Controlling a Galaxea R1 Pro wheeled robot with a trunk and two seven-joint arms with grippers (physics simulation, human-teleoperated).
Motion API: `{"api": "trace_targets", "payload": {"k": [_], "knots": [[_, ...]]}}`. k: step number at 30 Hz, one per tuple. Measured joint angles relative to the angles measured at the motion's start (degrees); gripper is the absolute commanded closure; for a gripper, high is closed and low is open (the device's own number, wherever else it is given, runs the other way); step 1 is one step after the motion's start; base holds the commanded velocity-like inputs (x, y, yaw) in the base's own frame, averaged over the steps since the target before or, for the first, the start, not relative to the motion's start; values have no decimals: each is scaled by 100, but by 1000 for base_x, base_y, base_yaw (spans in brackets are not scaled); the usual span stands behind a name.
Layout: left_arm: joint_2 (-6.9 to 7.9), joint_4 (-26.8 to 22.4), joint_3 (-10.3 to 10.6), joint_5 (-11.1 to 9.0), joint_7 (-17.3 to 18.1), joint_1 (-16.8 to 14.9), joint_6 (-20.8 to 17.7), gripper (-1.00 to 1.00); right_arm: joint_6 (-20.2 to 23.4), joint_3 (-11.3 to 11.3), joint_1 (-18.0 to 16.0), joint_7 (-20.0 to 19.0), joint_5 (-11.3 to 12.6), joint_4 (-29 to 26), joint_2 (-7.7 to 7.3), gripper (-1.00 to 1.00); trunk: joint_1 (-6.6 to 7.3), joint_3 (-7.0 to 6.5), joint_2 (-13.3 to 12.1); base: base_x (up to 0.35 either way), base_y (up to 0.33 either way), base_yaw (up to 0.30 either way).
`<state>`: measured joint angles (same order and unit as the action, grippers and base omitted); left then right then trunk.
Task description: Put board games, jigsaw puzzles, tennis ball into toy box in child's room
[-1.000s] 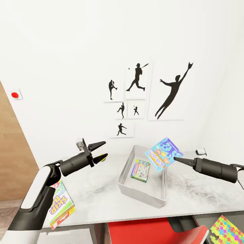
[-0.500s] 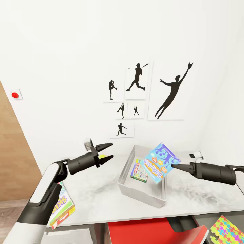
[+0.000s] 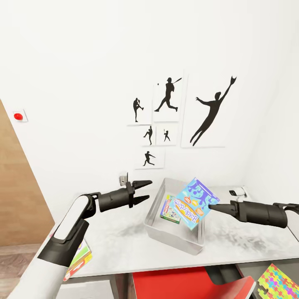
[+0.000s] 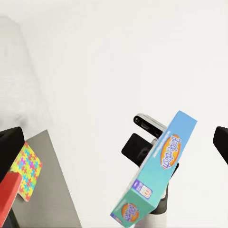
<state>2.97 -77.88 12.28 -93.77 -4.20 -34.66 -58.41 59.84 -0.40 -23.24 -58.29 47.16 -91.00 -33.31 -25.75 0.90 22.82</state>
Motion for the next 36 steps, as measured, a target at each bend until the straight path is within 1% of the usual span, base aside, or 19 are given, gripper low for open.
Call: {"api": "trace_targets", "payload": {"k": [3, 4, 7, 10, 19, 31, 36], "knots": [[-54, 87, 178, 166, -9, -93, 9, -100, 1, 16, 0, -8, 2, -7, -4, 100, 0, 0, 0, 0, 0, 0], [-54, 88, 180, 168, -9, -94, 9, -100, 0, 16, 0, -8, 2, -7, -4, 100, 0, 0, 0, 0, 0, 0], [-147, 160, 270, 289, -13, -144, 9, -100, 1, 24, 0, -12, 2, -11, -6, 100, 0, 0, 0, 0, 0, 0], [-209, 229, 320, 355, -16, -187, 9, -100, 1, 28, 0, -15, 3, -13, -7, 100, 0, 0, 0, 0, 0, 0], [-268, 488, 370, 402, -11, -279, -11, -100, 1, 31, -6, -17, 7, -15, -14, 100, 0, 0, 0, 0, 0, 0], [-289, 596, 408, 407, -2, -330, -32, -100, 1, 32, -14, -17, 7, -15, -16, 100, 0, 0, 0, 0, 0, 0], [-299, 609, 524, 402, -5, -357, -33, -100, 1, 34, -20, -15, -1, -12, -4, 100, 0, 0, 0, 0, 0, 0]]}}
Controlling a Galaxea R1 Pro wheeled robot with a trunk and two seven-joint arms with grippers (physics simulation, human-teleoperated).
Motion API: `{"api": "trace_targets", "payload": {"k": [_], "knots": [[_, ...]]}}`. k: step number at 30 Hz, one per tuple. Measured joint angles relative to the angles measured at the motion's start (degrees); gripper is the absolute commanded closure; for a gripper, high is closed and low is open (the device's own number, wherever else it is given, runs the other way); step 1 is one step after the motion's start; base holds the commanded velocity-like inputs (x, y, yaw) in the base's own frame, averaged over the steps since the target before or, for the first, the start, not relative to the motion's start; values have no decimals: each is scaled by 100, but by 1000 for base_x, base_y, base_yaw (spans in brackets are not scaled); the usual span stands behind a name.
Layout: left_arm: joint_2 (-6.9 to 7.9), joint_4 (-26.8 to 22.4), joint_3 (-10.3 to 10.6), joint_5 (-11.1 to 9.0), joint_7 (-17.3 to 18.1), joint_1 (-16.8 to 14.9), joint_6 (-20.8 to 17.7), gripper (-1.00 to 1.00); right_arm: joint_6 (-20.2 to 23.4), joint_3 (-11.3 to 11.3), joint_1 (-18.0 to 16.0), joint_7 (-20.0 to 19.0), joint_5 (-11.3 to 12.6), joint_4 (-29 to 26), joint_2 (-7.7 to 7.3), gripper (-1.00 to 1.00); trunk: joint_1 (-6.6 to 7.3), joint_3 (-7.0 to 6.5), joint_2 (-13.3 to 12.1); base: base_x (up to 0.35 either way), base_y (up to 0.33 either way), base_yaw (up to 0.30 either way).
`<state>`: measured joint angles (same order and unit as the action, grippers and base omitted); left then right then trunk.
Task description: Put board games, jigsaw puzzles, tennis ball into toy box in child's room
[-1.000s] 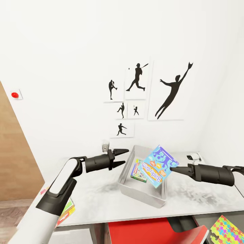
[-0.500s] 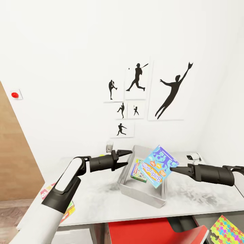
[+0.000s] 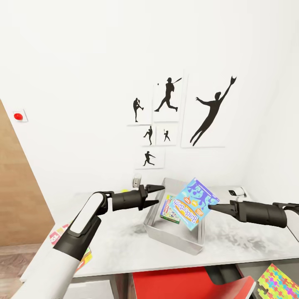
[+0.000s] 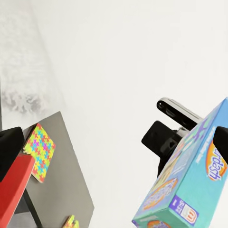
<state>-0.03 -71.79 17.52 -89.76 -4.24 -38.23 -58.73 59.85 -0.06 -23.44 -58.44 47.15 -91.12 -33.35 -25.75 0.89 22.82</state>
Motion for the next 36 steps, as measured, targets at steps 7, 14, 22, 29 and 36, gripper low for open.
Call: {"api": "trace_targets", "payload": {"k": [7, 14, 22, 29, 36], "knots": [[-90, 6, 139, 1, 3, -55, 2, -100, -3, 208, -69, 27, -48, 90, 58, 100, 0, 0, 0, 0, 0, 0], [-121, 8, 175, -2, 12, -69, 1, -100, -4, 476, -211, 73, -64, 289, 108, 100, 0, 0, 0, 0, 0, 0], [-138, 8, 214, -5, 17, -78, 0, -100, -4, 705, -324, 140, -71, 466, 144, 100, 0, 0, 0, 0, 0, 0], [-143, 3, 313, -2, 18, -82, -3, -100, -1, 889, -362, 152, -67, 492, 150, 100, 0, 0, 0, 0, 0, 0], [-121, 0, 495, 2, 18, -116, -6, -100, -5, 1221, -469, 143, -71, 496, 112, 100, 0, 0, 0, 0, 0, 0]]}}
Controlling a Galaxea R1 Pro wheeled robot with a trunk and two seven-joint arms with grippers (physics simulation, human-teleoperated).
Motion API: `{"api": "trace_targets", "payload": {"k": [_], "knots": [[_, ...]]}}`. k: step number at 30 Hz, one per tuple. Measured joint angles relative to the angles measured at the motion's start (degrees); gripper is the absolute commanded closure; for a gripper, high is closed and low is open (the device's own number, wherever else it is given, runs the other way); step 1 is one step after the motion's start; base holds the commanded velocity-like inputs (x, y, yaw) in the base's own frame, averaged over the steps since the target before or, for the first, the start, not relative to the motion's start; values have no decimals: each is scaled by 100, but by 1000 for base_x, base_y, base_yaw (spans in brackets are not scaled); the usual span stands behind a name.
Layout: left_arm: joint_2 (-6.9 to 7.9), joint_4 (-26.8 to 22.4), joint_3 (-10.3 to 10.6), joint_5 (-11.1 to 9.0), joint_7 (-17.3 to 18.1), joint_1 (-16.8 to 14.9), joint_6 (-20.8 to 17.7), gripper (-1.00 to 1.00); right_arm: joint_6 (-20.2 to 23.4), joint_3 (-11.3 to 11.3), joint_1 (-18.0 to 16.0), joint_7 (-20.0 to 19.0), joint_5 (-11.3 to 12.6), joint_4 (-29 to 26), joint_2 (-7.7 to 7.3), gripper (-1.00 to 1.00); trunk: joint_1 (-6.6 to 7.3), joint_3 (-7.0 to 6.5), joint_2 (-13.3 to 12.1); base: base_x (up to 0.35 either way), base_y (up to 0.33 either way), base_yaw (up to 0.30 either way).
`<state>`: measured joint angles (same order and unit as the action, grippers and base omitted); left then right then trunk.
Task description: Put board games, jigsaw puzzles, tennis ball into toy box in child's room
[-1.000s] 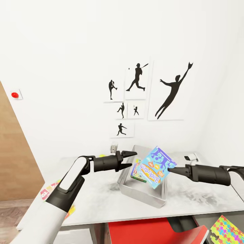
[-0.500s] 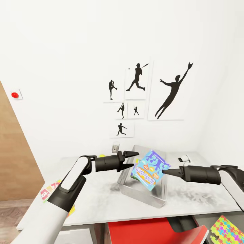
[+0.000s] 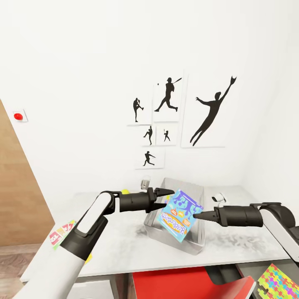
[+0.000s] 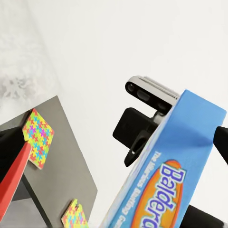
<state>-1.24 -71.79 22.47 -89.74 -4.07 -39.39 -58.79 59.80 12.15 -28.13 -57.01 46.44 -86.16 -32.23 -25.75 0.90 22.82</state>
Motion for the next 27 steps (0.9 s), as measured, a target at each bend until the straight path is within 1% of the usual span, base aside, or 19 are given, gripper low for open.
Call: {"api": "trace_targets", "payload": {"k": [1, 4, 7, 10, 11, 14, 15, 16, 18, 27], "knots": [[0, 0, 1, -2, 0, 0, 0, -100, -1, 1, -1, 0, 0, 0, 0, 100, 0, 0, 0, 0, 0, 0], [25, -2, 104, -7, -1, -23, -1, -100, -16, 82, -27, -7, -31, 1, -20, 100, 0, 0, 0, 0, 0, 0], [40, -3, 163, 17, -1, -33, -2, -100, -30, 116, -36, -12, -67, 2, -30, 100, 0, 0, 0, 0, 0, 0], [52, 0, 188, 145, 18, -37, -6, -100, -57, 147, -42, -10, -143, 7, -45, 100, 0, 0, 0, 0, 0, 0], [52, 0, 188, 140, 19, -38, -6, -100, -56, 147, -43, -12, -139, 7, -45, 100, 0, 0, 0, 0, 0, 0], [54, -1, 195, 320, 48, -39, -11, -100, -75, 161, -46, -15, -192, 9, -54, 100, 0, 0, 0, 0, 0, 0], [54, -2, 196, 374, 54, -39, -14, -100, -78, 163, -47, -15, -195, 10, -56, 100, 0, 0, 0, 0, 0, 0], [54, -2, 200, 385, 54, -39, -14, -100, -74, 163, -47, -16, -185, 10, -56, 100, 0, 0, 0, 0, 0, 0], [56, -20, 204, 499, 64, -36, -22, -100, -70, 169, -49, -18, -180, 12, -60, 100, 0, 0, 0, 0, 0, 0], [63, -56, 210, 643, 70, -32, -33, -100, -57, 173, -51, -17, -141, 15, -64, 100, 0, 0, 0, 0, 0, 0]]}}
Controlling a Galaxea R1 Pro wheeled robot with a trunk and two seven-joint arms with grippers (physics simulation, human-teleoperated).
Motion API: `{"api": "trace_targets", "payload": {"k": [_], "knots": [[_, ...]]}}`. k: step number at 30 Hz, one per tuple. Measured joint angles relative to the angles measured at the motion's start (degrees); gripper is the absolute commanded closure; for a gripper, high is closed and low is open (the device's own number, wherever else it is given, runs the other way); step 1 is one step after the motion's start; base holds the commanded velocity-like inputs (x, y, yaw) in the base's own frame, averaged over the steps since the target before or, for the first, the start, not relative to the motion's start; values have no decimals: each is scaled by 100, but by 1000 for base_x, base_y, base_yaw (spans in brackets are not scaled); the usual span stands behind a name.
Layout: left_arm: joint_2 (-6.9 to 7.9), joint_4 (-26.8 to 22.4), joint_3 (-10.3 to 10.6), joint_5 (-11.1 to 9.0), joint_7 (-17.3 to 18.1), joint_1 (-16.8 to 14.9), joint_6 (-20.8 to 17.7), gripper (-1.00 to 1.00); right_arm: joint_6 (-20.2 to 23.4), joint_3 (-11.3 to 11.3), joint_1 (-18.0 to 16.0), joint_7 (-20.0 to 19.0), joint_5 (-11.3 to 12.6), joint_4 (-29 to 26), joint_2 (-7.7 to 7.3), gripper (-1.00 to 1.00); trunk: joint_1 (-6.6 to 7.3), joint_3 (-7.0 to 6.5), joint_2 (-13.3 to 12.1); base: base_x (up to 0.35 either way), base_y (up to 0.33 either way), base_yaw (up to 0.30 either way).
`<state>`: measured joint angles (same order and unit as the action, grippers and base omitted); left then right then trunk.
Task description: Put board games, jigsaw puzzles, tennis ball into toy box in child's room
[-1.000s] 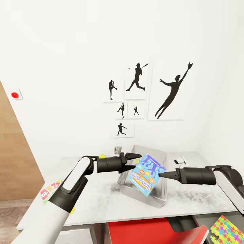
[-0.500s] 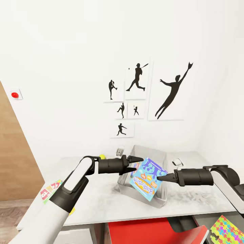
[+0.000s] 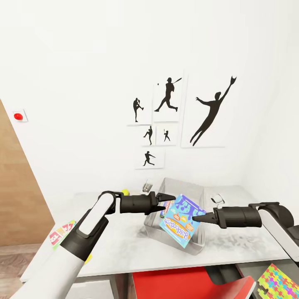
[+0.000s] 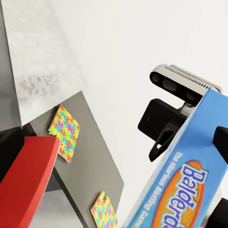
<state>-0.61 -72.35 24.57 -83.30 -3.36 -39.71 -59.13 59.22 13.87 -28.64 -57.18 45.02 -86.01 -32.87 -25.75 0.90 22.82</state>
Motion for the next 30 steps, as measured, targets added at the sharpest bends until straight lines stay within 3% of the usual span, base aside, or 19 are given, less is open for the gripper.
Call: {"api": "trace_targets", "payload": {"k": [27, 30], "knots": [[54, -29, 125, 133, 1, -4, 0, -100, 54, -67, -3, -22, 137, 11, -124, 100, 0, 0, 0, 0, 0, 0], [73, -43, 183, 153, 1, -1, -1, -100, 58, -76, -6, -32, 155, 11, -196, 100, 0, 0, 0, 0, 0, 0]]}}
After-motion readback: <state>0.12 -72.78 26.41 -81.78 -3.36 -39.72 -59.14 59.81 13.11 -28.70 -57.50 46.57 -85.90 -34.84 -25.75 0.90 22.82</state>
